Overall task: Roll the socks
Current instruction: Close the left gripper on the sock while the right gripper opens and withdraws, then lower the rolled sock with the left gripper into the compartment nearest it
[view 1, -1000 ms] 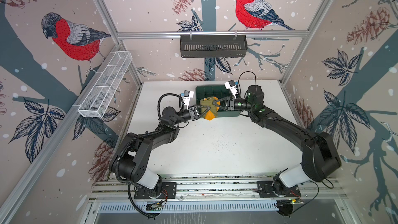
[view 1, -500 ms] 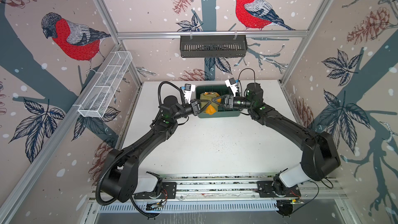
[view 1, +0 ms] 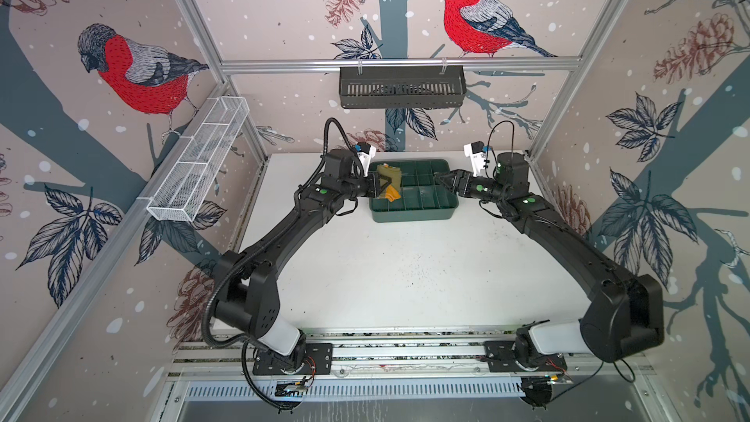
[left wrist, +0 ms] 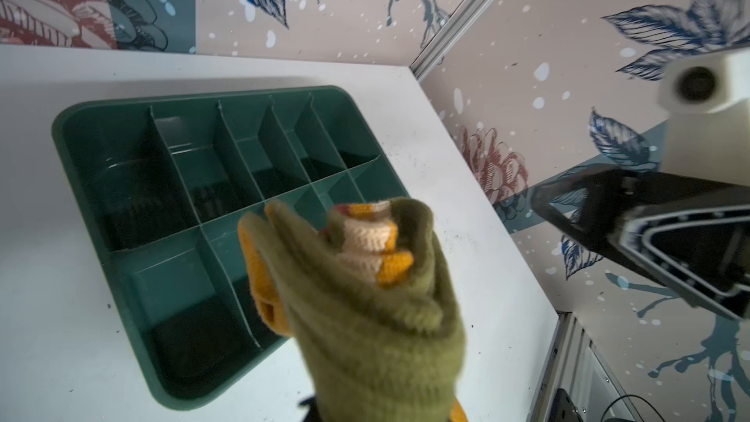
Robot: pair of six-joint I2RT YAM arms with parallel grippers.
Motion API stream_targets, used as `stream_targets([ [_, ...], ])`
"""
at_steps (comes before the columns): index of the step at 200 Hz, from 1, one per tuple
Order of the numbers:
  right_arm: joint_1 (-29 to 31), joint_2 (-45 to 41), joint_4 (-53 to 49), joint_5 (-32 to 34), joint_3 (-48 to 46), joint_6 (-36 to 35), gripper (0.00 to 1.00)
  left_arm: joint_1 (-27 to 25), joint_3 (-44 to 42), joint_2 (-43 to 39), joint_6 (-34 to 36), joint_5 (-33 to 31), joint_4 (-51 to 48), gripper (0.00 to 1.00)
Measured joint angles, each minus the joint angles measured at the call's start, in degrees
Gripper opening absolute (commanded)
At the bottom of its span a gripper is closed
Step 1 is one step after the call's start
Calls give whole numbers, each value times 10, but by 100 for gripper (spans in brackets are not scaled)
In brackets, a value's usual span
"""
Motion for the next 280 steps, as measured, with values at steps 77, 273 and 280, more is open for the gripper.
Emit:
stream_targets([
  [77, -10, -2, -15, -16, -12, -28, 60, 34, 149, 145, 37, 32, -141, 0],
  [273, -26, -41, -14, -39, -56, -43, 59, 47, 226, 268, 21, -26, -202, 0],
  [280, -28, -42, -14, -39, -58, -43, 59, 45, 240, 276, 22, -36, -212, 0],
])
